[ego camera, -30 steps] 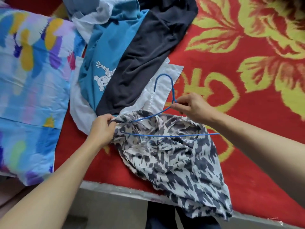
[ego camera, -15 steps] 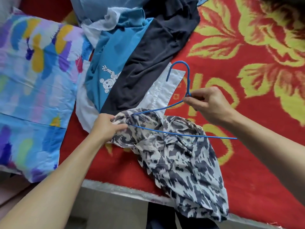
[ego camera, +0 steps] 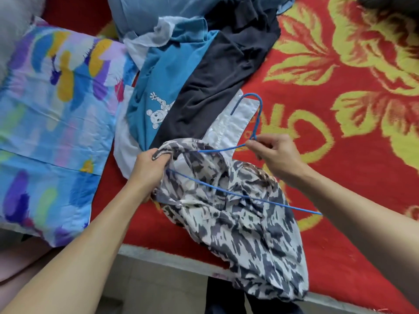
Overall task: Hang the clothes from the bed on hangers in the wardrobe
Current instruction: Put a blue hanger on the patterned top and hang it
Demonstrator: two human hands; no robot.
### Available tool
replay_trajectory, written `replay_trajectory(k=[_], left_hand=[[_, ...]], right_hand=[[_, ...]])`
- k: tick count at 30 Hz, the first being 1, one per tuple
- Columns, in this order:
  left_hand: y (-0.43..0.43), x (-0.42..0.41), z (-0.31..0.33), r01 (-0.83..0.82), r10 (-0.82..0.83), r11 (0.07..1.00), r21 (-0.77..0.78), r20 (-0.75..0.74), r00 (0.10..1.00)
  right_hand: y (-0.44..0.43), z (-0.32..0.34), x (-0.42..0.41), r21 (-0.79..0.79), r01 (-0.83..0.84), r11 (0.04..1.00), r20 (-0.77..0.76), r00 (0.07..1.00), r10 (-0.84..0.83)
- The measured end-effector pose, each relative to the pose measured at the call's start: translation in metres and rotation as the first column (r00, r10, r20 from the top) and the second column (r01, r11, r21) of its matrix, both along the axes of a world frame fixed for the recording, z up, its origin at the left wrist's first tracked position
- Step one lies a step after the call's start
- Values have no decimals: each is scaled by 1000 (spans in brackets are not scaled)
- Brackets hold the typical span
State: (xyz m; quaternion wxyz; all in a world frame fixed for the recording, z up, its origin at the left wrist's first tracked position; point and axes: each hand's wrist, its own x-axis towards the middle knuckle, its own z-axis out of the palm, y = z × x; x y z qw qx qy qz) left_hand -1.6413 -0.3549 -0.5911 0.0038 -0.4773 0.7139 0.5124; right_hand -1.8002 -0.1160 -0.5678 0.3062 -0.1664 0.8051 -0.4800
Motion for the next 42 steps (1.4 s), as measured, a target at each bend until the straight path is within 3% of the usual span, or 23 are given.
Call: replay_trajectory(k=[2,4,6,8,10,12,14,16,19,21,22,24,26,29,32,34,36,38,40,41,42], left_hand=[[-2,1,3,-41,43,997,62,-24,999],[-1,0,6,-56,64,991,124,-63,996],[5,-1,12,-59,76,982,180,-88,993],[10,1,14,-57,77,971,233,-77,994],[10,9,17,-46,69,956,288,-69,995],[4,18,17,-34,44,965,260,-32,999],[-5,28,13,16,-22,994,113,52,998],[-11,33,10,94,-88,995,-42,120,989],[-13,31,8,140,-113,975,-175,155,981],[-10,29,8,216,-186,960,-176,174,967],[-10,29,6,289,-246,938,-190,219,944],[-12,31,6,477,-348,838,-264,414,841],[-18,31,2,593,-378,720,-362,511,772],[-22,20,4,587,-372,592,-552,459,807],[-26,16,3,455,-259,427,-782,376,890],[-25,14,3,469,-280,366,-804,385,879],[-25,14,-1,570,-406,459,-682,409,817],[-27,17,-8,625,-508,611,-486,365,780],[-31,29,-17,651,-548,622,-434,352,759],[-33,37,-19,654,-543,620,-434,364,757],[-35,44,-21,648,-532,621,-442,369,762]], right_hand=[[-10,-5,4,0,12,1000,-107,994,-11],[-24,-19,17,187,-92,978,-211,969,132],[-38,-32,35,418,-169,892,-265,917,298],[-46,-44,45,490,-130,862,-288,909,301],[-46,-50,42,459,-10,888,-293,942,162],[-43,-49,35,297,68,952,-228,974,2],[-41,-38,28,47,170,984,-183,970,-159],[-38,-25,20,-93,232,968,-245,937,-248],[-36,-28,19,46,152,987,-368,922,-125],[-38,-40,27,197,35,980,-280,960,23],[-42,-44,30,192,8,981,-198,980,31],[-54,-42,30,82,-5,997,-59,998,10],[-67,-31,28,-34,-35,999,35,999,37],[-80,-22,22,-108,-85,990,160,982,102],[-87,-21,14,-127,-129,984,219,963,154],[-91,-20,15,-115,-180,977,225,953,202],[-95,-19,21,-108,-273,956,253,922,292],[-97,-23,25,-109,-299,948,418,852,317],[-94,-34,24,-80,-176,981,648,739,185],[-92,-44,23,-8,-111,994,678,730,87],[-90,-57,21,115,-104,988,630,777,9]])
